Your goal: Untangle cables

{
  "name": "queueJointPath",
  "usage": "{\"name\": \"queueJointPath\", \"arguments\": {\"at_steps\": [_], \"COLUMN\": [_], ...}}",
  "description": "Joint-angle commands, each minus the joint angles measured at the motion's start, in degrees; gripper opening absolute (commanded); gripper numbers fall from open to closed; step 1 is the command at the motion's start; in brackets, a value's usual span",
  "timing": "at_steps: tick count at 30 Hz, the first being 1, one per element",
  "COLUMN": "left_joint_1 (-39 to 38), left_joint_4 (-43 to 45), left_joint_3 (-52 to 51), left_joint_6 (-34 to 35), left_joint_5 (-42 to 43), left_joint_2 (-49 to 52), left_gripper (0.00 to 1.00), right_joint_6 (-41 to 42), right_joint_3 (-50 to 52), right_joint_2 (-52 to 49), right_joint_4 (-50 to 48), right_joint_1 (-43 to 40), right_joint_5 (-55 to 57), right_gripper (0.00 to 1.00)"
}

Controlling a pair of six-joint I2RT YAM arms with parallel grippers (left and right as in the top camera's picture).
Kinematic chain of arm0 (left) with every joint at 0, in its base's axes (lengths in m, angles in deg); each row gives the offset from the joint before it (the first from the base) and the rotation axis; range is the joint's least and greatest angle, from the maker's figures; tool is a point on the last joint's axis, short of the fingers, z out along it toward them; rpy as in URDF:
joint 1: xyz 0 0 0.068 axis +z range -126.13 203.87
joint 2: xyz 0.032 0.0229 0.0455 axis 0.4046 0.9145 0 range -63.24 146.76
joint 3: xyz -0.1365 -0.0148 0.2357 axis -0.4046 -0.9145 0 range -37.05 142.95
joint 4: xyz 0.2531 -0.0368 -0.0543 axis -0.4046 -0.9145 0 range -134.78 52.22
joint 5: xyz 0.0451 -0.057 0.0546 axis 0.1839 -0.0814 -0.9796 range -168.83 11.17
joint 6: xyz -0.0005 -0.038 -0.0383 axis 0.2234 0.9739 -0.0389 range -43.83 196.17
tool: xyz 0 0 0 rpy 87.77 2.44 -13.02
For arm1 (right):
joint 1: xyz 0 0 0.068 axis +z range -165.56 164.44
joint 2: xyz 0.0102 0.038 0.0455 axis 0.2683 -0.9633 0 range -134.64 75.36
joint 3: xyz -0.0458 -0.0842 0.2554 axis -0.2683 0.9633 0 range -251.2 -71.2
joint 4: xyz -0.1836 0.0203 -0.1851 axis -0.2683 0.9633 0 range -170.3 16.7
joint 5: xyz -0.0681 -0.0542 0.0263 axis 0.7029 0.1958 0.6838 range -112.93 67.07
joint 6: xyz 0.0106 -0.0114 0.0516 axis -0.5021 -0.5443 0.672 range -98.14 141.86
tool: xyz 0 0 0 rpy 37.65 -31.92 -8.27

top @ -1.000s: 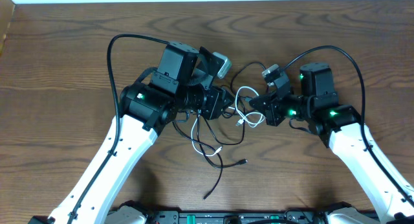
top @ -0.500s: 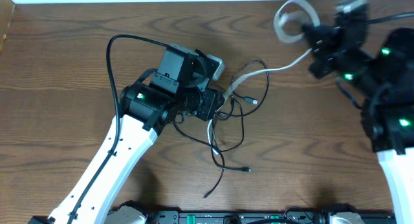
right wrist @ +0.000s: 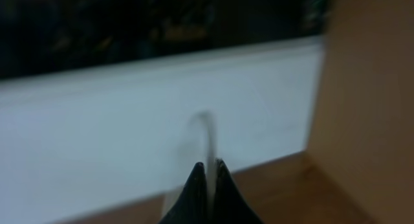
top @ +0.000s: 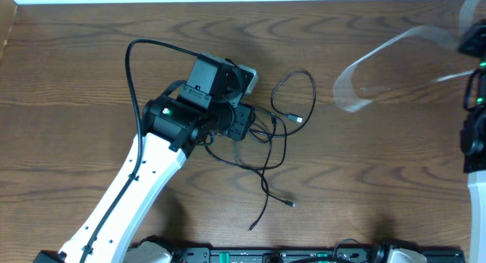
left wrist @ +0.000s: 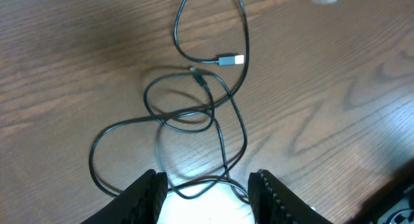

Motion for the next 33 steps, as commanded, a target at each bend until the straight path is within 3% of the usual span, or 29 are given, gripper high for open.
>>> {"name": "queueJointPath", "arguments": {"at_steps": [1,4,8,16,26,33], "left_joint_1": [0.07,0.07,0.07,0.07,0.07,0.07], "left_joint_4": [-0.11,-0.13,-0.11,-1.14,-2.64,-2.67], "left_joint_3": [-0.28,-0.28,-0.28,-0.37,-0.37,-0.37], "left_joint_6": [-0.13,-0.13,-0.15,-0.15,-0.13,-0.13], "left_joint_5": [-0.87,-0.85,-0.87,-4.81,-5.14,-5.14], "left_joint_2": [1.09,1.31,1.31,1.42,1.68,1.68], "left_gripper": [0.45,0.45,0.45,0.45,0.45,0.44], "right_joint_6": [1.14,1.11,1.07,1.09,1.16,7.3], "right_joint_3": [-0.98,-0.98,-0.96,-0.81,-0.81,-0.83], "right_joint_2": [1.86,2.14,1.22,-6.86,-14.95,-14.86], "right_joint_4": [-2.82,0.44,11.74,29.7,30.47,26.43], "right_joint_1": [-2.34,-3.19,-3.43,-6.95,-13.92,-20.72], "right_joint_5": [4.0,4.02,4.02,4.46,4.44,3.74], "right_gripper": [0.01,0.01,0.01,0.01,0.01,0.01]}}
